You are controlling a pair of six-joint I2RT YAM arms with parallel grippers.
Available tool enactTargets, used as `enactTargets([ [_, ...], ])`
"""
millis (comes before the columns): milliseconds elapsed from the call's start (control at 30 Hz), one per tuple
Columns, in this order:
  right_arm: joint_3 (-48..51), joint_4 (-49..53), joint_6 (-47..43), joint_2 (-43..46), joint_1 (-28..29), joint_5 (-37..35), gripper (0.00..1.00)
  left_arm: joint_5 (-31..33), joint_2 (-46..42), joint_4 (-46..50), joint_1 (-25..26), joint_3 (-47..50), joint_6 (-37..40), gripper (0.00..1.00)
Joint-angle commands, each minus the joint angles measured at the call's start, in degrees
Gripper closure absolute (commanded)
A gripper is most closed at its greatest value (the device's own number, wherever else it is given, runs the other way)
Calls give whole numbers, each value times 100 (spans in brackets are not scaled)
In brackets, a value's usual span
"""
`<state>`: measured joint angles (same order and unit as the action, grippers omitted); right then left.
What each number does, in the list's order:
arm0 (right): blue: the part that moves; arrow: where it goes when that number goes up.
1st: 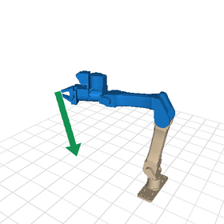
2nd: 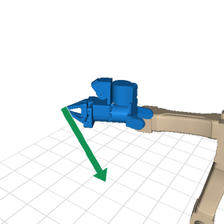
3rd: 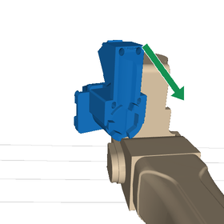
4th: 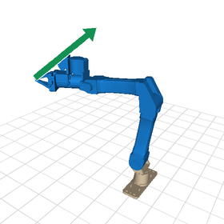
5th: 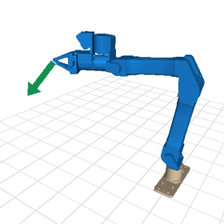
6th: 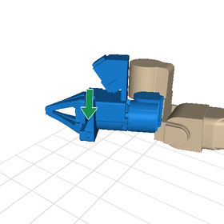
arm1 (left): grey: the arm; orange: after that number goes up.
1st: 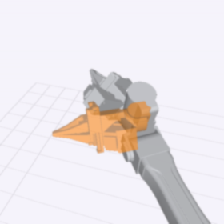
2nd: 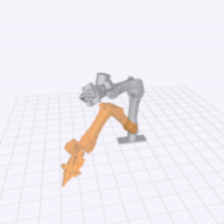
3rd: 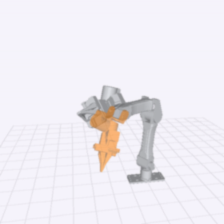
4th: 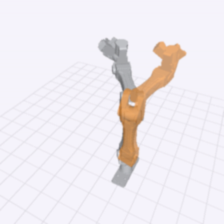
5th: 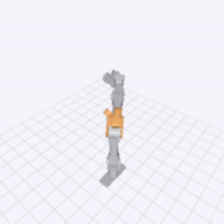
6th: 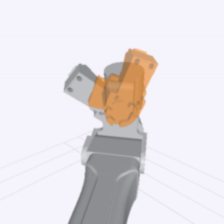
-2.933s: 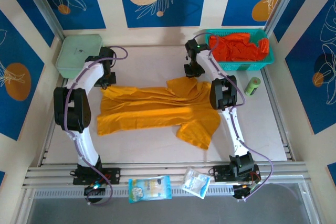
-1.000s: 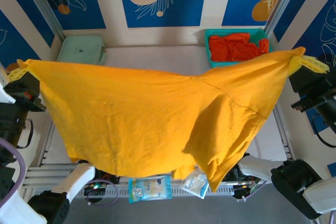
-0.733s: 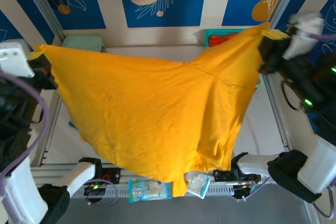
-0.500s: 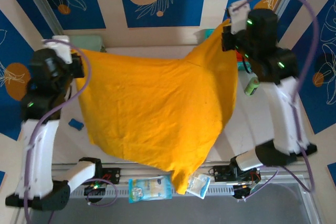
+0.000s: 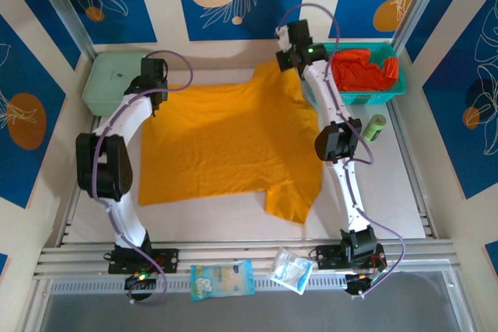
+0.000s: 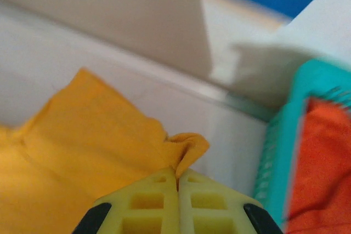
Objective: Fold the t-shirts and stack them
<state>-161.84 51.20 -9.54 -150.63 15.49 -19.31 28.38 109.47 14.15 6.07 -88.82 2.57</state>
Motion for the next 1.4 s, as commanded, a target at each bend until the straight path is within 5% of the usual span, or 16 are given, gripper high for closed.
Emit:
enactTargets([
  [0, 697, -528, -108, 326, 44, -46, 100, 289, 386, -346, -44, -572, 169, 100],
  [433, 1167, -432, 361, 873, -124, 230, 100, 413, 709, -284, -52, -461, 94, 100],
  [867, 3589, -1157, 635, 2526, -348, 365, 100, 502, 82, -623, -219, 438, 145, 100],
  [1367, 5033, -1997, 993, 3115, -407, 847, 100, 938, -560, -1293, -237, 1431, 130, 100],
])
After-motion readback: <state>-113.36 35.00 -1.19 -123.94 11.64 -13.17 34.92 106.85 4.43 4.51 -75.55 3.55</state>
